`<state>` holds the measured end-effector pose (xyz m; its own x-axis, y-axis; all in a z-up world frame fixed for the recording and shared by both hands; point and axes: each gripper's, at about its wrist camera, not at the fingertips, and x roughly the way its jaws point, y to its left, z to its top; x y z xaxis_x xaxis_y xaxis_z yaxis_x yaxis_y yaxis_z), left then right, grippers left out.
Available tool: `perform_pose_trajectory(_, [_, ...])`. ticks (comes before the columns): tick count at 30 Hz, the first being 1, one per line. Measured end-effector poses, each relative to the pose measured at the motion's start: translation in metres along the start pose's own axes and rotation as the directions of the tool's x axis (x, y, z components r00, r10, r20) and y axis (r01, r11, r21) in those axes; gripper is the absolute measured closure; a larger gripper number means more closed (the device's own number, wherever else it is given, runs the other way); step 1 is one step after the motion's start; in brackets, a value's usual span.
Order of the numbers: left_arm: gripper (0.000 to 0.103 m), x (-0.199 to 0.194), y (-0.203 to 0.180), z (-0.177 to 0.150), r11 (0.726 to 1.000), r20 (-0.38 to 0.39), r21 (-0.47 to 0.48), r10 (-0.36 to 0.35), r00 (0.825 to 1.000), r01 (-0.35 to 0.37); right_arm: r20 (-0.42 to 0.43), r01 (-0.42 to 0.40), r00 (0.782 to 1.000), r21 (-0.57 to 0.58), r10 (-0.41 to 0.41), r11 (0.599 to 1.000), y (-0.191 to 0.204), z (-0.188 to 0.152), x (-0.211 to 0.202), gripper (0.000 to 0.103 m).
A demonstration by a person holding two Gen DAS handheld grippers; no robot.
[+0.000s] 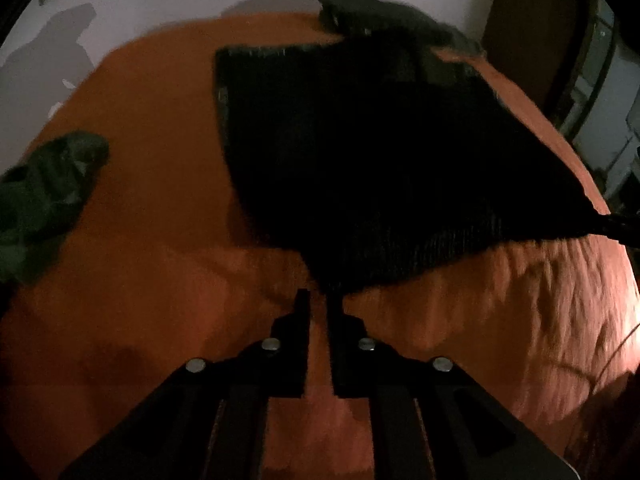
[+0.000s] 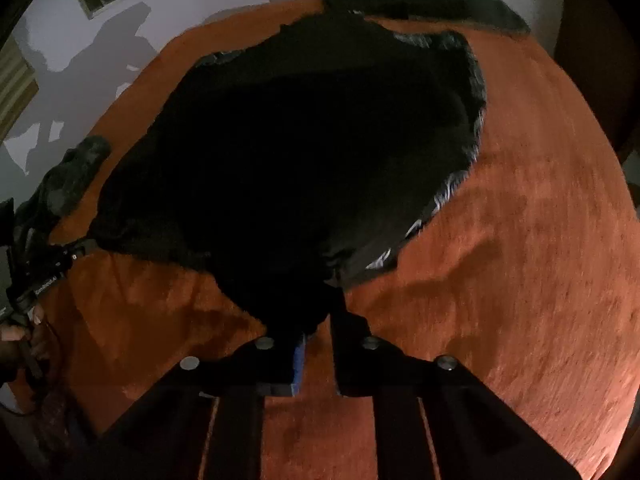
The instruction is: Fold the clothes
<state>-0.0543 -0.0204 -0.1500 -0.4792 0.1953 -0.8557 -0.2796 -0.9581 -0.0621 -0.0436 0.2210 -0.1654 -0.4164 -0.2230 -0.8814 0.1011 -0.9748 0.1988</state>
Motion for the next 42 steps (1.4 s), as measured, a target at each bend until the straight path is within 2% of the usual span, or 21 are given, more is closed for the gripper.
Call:
perform_pose_trajectory(3, [0.074,-0.011,0.018,-0.010,0.998,-0.016,-0.055,-0.028,0.999,0.027,-0.031,-0.002,1.000,0.020,0.003,1.000,-0.008,-0.013,-0.003,0.078])
perform_pose_trajectory(8, [0.062,-0.031,0.056,0.003,0.983,0.036,-0.163,-0.078,0.996,0.083,-0.012,-0.026,1.000,0.083,0.027,0.996,-0.028,-0.028,-0.019,0.076])
perform_pose_trajectory(10, [0.058,-0.028,0.074,0.025,0.956,0.049,-0.234,-0.170,0.984,0.177,0.016,-0.065,0.998,0.137,0.064,0.988,-0.038,-0.026,-0.026,0.074])
perform_pose_trajectory(12, [0.053,-0.015,0.090,0.048,0.906,0.044,-0.309,-0.291,0.956,0.290,0.049,-0.130,0.991,0.195,0.123,0.972,-0.048,-0.019,-0.027,0.070])
perform_pose_trajectory(13, [0.052,-0.006,0.095,0.057,0.879,0.033,-0.342,-0.343,0.939,0.333,0.060,-0.174,0.985,0.236,0.165,0.956,-0.054,-0.014,-0.024,0.069])
perform_pose_trajectory(15, [0.051,0.017,0.099,0.073,0.852,-0.017,-0.393,-0.383,0.923,0.346,0.082,-0.297,0.954,0.346,0.287,0.890,-0.068,-0.002,-0.011,0.066])
perform_pose_trajectory(17, [0.051,0.041,0.093,0.087,0.864,-0.059,-0.389,-0.370,0.927,0.320,0.081,-0.425,0.895,0.459,0.439,0.780,-0.079,0.011,0.014,0.053])
perform_pose_trajectory(18, [0.051,0.050,0.089,0.090,0.877,-0.076,-0.373,-0.354,0.932,0.303,0.062,-0.442,0.876,0.499,0.478,0.746,-0.080,0.013,0.027,0.052])
perform_pose_trajectory(20, [0.051,0.073,0.077,0.096,0.905,-0.135,-0.350,-0.304,0.943,0.241,0.034,-0.427,0.871,0.549,0.491,0.719,-0.081,0.018,0.045,0.052])
perform_pose_trajectory(22, [0.055,0.079,0.072,0.097,0.901,-0.109,-0.368,-0.287,0.952,0.230,0.044,-0.400,0.895,0.523,0.445,0.753,-0.075,0.025,0.048,0.061])
perform_pose_trajectory(23, [0.086,0.079,0.069,0.097,0.898,-0.084,-0.376,-0.279,0.957,0.229,0.043,-0.372,0.912,0.506,0.408,0.778,-0.072,0.028,0.047,0.084])
perform_pose_trajectory(24, [0.098,0.074,0.067,0.097,0.900,-0.068,-0.373,-0.270,0.961,0.226,0.047,-0.353,0.923,0.498,0.382,0.792,-0.070,0.031,0.044,0.092])
perform_pose_trajectory(26, [0.099,0.054,0.067,0.092,0.896,-0.012,-0.377,-0.260,0.966,0.236,0.078,-0.361,0.924,0.497,0.374,0.789,-0.068,0.031,0.033,0.093])
perform_pose_trajectory(29, [0.099,-0.002,0.066,0.074,0.890,0.093,-0.361,-0.263,0.960,0.279,0.138,-0.411,0.908,0.483,0.397,0.773,-0.069,0.019,0.003,0.093])
perform_pose_trajectory(31, [0.098,-0.031,0.058,0.052,0.898,0.112,-0.331,-0.269,0.957,0.291,0.178,-0.444,0.894,0.472,0.411,0.761,-0.070,0.011,-0.017,0.093])
perform_pose_trajectory(33, [0.098,-0.043,0.042,0.029,0.921,0.077,-0.279,-0.261,0.962,0.272,0.145,-0.442,0.891,0.488,0.430,0.752,-0.070,-0.008,-0.023,0.093])
perform_pose_trajectory(36, [0.094,-0.033,0.018,-0.010,0.966,-0.041,-0.140,-0.224,0.974,0.216,-0.025,-0.371,0.900,0.476,0.434,0.797,-0.059,-0.043,-0.003,0.093])
perform_pose_trajectory(38, [0.091,-0.019,0.017,-0.024,0.976,-0.136,-0.106,-0.205,0.969,0.191,-0.057,-0.328,0.920,0.427,0.387,0.843,-0.065,-0.036,0.000,0.088])
perform_pose_trajectory(39, [0.090,-0.016,0.024,-0.023,0.970,-0.149,-0.131,-0.225,0.963,0.206,-0.055,-0.306,0.933,0.396,0.355,0.866,-0.071,-0.026,-0.001,0.085])
perform_pose_trajectory(40, [0.088,-0.015,0.038,-0.017,0.946,-0.146,-0.200,-0.287,0.947,0.255,-0.051,-0.283,0.945,0.365,0.322,0.887,-0.077,-0.016,-0.002,0.085])
perform_pose_trajectory(42, [0.072,-0.014,0.068,-0.003,0.877,-0.125,-0.334,-0.405,0.906,0.346,-0.041,-0.233,0.966,0.301,0.256,0.925,-0.088,0.004,-0.004,0.074])
